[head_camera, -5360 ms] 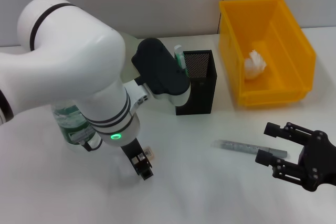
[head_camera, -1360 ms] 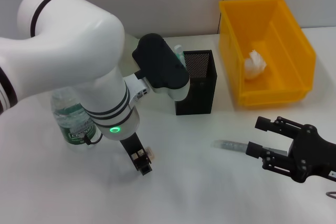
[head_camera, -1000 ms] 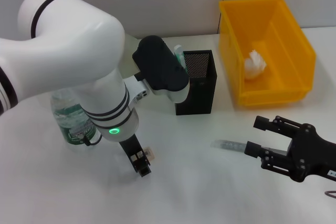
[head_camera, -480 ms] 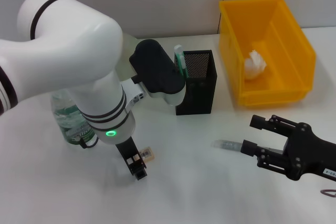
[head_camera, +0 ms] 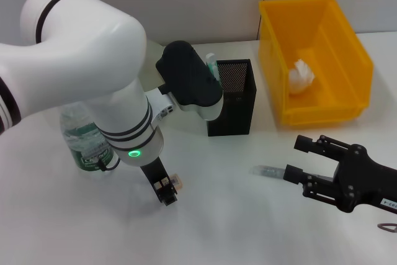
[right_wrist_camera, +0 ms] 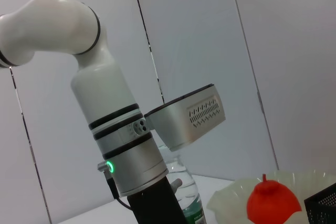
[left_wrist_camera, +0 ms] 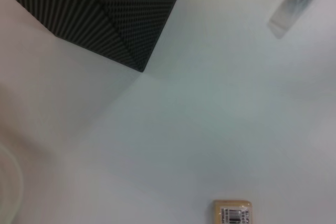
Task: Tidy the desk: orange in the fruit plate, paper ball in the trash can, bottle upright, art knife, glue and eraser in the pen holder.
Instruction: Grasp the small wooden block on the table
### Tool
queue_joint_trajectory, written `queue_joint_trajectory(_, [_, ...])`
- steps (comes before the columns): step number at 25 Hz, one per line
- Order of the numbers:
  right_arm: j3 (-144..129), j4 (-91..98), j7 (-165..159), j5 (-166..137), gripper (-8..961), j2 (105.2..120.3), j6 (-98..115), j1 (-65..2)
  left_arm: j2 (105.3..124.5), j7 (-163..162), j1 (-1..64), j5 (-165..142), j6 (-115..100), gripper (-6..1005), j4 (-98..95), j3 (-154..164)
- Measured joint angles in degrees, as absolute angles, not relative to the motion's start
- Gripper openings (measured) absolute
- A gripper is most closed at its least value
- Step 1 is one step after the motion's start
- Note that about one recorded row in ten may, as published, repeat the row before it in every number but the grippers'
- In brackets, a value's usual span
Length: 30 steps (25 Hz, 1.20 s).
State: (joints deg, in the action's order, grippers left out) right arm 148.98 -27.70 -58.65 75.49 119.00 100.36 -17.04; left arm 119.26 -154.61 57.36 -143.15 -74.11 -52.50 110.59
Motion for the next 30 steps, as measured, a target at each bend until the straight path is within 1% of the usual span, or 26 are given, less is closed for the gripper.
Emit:
queue_joint_trajectory(1, [148.98, -27.62, -58.64, 75.49, 692, 119.00, 100.36, -17.11, 119.26, -154.60, 57.37, -143.25, -74.02, 475, -52.51, 110.58])
queue_joint_trajectory(30, [148.89, -26.98, -58.53, 75.60, 692, 119.00, 98.96, -18.67, 119.27, -153.90, 57.48, -142.99, -74.08, 468, -51.77, 110.66])
